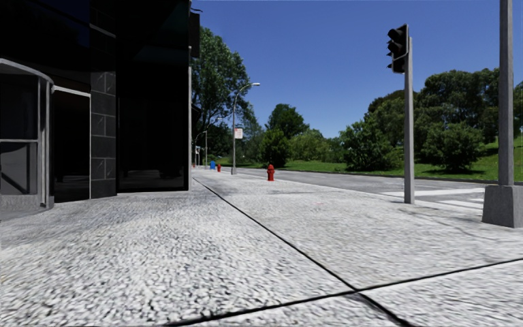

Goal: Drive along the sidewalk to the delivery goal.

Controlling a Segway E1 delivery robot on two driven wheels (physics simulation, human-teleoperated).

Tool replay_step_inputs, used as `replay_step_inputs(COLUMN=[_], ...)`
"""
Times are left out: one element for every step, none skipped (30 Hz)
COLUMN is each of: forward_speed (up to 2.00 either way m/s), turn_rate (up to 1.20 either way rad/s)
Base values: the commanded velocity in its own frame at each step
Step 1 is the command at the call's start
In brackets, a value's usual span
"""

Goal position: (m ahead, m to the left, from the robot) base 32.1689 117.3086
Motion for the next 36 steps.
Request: replay_step_inputs(forward_speed=[2.00, 2.00, 2.00, 2.00, 2.00, 2.00, 2.00, 2.00, 2.00, 2.00, 2.00, 2.00, 2.00, 2.00, 2.00, 2.00, 2.00, 2.00, 2.00, 2.00, 2.00, 2.00, 2.00, 2.00, 2.00, 2.00, 2.00, 2.00, 2.00, 2.00, 2.00, 2.00, 2.00, 2.00, 2.00, 2.00], turn_rate=[0.00, 0.00, 0.00, 0.00, 0.00, 0.00, 0.00, 0.00, 0.00, 0.00, 0.00, 0.00, 0.00, 0.00, 0.00, 0.00, 0.00, 0.00, 0.00, 0.00, 0.00, 0.00, 0.00, 0.00, 0.00, 0.00, 0.00, 0.00, 0.00, 0.00, 0.00, 0.00, 0.00, 0.00, 0.00, 0.00])
